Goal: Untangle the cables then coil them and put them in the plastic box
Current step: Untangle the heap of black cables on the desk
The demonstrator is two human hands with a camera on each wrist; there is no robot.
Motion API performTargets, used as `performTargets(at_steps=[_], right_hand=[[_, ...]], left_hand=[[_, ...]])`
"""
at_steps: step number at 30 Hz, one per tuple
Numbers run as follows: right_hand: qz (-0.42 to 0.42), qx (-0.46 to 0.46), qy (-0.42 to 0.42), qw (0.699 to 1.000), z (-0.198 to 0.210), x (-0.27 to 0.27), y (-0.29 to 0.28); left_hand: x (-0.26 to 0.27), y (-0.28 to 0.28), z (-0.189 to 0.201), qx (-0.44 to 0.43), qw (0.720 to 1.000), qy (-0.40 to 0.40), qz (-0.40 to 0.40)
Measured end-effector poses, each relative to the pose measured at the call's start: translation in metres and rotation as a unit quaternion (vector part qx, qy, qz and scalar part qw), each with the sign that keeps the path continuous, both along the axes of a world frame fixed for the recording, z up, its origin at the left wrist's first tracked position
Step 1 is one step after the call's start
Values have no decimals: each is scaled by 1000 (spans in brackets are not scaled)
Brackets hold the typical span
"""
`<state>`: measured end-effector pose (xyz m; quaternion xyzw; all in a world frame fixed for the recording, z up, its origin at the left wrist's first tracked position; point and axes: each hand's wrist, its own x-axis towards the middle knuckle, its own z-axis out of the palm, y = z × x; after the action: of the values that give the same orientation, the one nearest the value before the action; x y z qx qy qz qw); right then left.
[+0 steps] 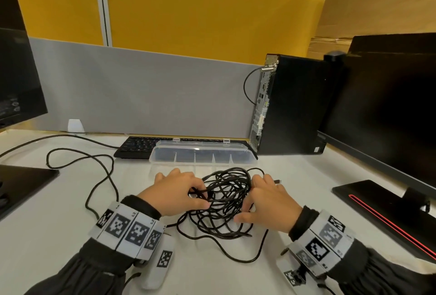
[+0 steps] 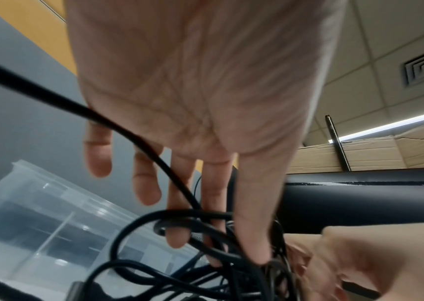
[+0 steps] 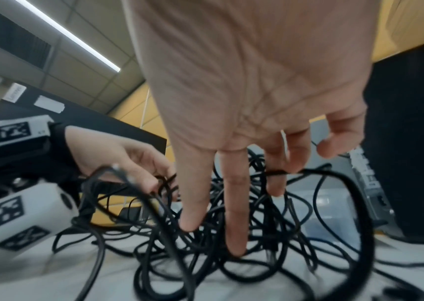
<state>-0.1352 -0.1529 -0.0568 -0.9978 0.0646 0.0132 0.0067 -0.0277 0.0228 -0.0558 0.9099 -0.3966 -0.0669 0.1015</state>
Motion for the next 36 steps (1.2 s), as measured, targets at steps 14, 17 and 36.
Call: performTargets(at_steps=[14, 17, 36], right_hand=[[85, 118, -310, 940, 0, 13, -13], [114, 189, -323, 920, 4, 13, -9], [53, 627, -213, 747, 19, 11, -12]], left_hand=[[12, 9, -11, -304, 934, 188, -9], [13, 9, -12, -287, 946, 148, -31], [0, 8, -5, -457, 872, 177, 0]])
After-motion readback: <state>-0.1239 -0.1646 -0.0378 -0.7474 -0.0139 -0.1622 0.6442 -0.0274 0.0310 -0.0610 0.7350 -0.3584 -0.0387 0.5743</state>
